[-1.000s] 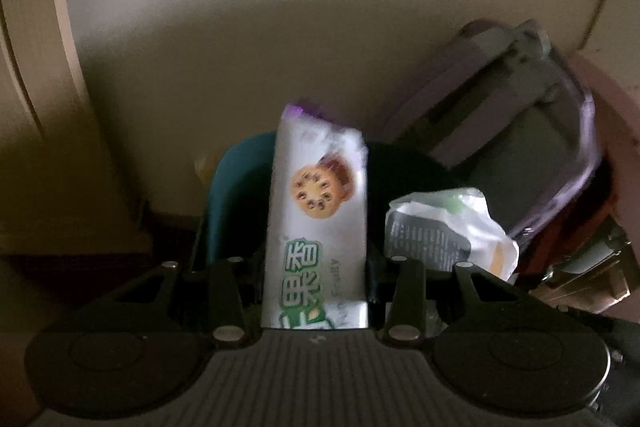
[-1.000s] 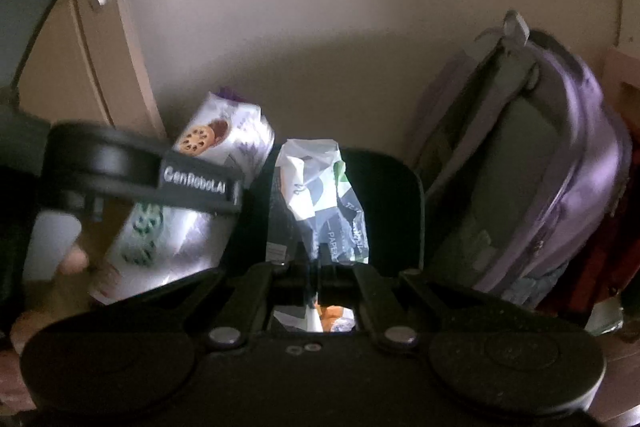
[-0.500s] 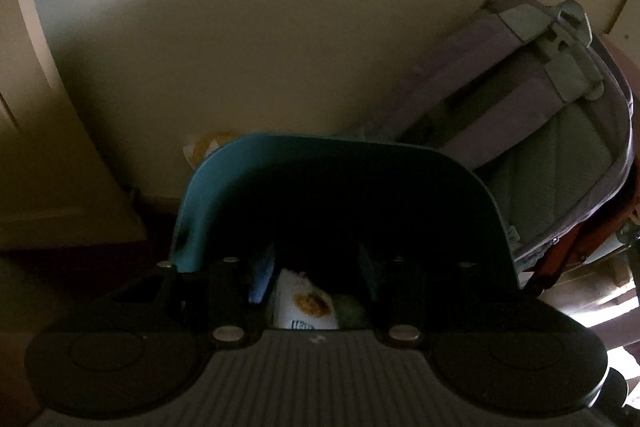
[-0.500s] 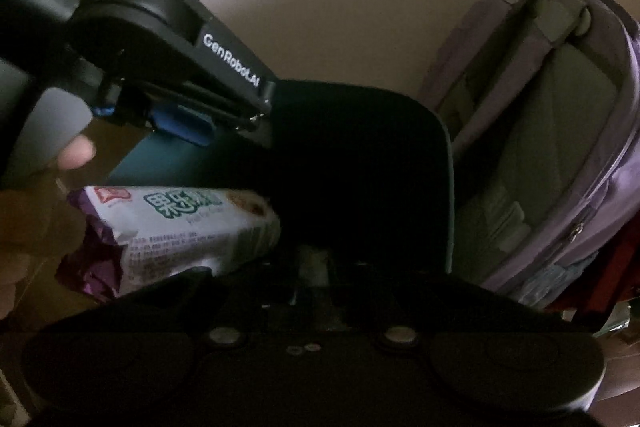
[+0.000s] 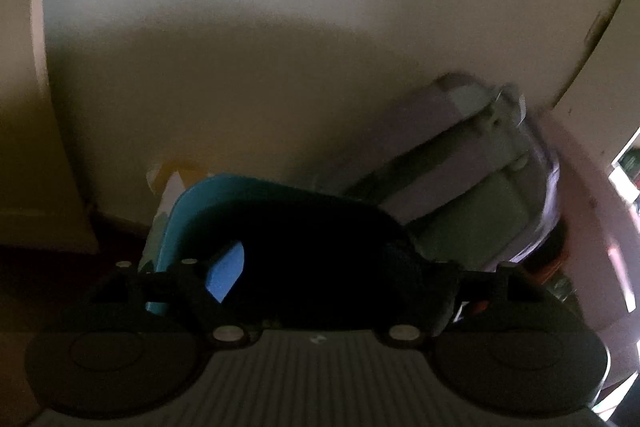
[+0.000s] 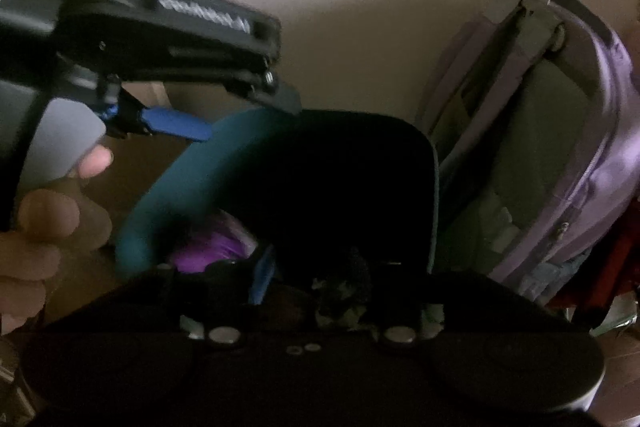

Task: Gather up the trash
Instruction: 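Move both tools back down toward the remaining trash on the floor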

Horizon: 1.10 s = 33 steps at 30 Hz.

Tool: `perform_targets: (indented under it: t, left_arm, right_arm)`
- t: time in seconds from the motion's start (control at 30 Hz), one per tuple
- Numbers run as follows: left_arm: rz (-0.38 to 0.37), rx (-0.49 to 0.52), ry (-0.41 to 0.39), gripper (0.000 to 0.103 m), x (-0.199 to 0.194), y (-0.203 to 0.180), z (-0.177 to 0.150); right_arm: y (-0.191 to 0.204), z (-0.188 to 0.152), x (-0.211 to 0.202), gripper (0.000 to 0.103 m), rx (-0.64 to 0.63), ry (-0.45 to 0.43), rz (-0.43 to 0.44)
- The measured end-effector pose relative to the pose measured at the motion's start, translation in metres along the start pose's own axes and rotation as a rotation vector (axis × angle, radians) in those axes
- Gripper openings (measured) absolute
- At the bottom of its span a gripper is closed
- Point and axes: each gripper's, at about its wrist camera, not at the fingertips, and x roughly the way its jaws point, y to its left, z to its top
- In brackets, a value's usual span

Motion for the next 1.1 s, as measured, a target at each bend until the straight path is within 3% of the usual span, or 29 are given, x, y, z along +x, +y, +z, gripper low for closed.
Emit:
perform_targets:
  t: [0.23,0.6,0.9,1.1]
  left_arm:
    - [0.048,0.049,-0.047,0.080,-0.045,-0.011,-0.018]
    - [0.111,0.152,-0.066,0.080,-0.131,-0.016,-0.085]
    - [0.116,0.267,-0.038,0.080,-0.178,-0.025,-0.151]
    - [0.100,0.348,0.028,0.080,-0.188,-0.024,-0.198]
  right_arm:
    - [0.009,-0.011,-0.050,0.047,-0.028,-0.035,-0.004]
    - [0.030,-0.052,-0.126,0.054,-0.061,-0.066,0.012]
    - [0.042,-0.101,-0.166,0.063,-0.078,-0.052,0.030]
    - [0.041,-0.138,-0.177,0.072,-0.057,-0.029,0.064]
